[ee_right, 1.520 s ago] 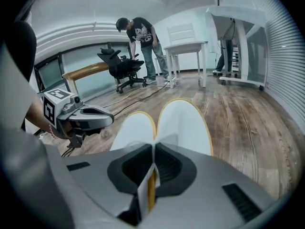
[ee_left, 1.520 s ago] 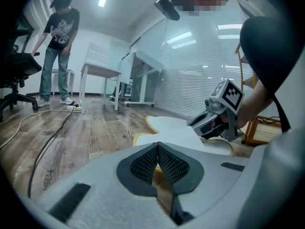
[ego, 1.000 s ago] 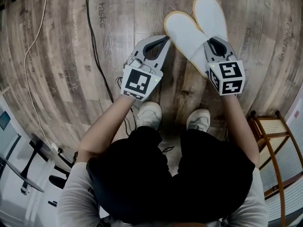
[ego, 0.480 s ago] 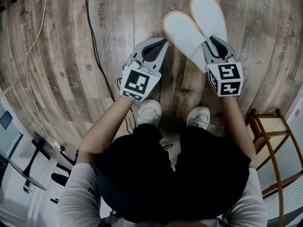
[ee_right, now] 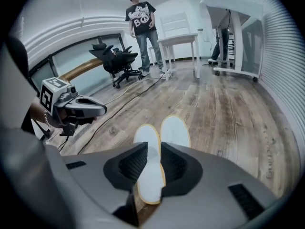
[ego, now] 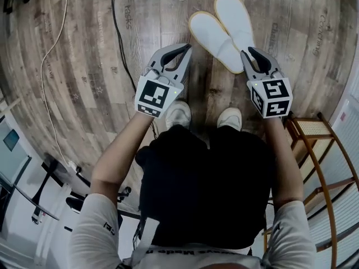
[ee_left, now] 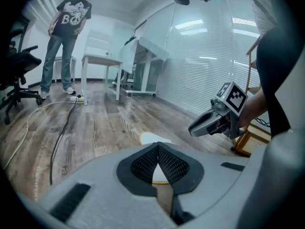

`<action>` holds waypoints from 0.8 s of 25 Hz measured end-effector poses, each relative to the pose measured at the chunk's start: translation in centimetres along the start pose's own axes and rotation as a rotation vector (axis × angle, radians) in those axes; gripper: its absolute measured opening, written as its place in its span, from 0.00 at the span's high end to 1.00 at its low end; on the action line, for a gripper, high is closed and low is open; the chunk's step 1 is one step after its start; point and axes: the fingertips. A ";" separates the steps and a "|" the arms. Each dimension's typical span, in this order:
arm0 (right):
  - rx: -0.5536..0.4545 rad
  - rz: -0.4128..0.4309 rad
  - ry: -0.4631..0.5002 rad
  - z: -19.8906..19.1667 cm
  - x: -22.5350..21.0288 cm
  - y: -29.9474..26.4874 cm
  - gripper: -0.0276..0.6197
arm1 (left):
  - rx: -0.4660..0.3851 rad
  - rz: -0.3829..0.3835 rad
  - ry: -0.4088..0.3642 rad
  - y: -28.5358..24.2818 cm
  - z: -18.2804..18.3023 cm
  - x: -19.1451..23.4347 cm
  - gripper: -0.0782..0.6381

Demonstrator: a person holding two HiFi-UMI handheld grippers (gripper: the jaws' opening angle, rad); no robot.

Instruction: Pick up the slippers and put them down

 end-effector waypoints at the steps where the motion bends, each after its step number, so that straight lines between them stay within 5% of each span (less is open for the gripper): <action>1: -0.015 0.004 0.002 1.3 0.3 1.6 0.82 | -0.009 0.002 0.001 1.1 1.8 -0.2 0.88; 20: -0.302 -0.025 0.059 30.7 15.9 45.9 0.87 | -0.214 0.009 0.039 36.8 40.6 -11.6 0.88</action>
Point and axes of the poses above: the fingertips, and each gripper's own axes: y backward along the fingers, x to its left, z out of its top, and after that the axes turned 6 degrees about x, right-handed
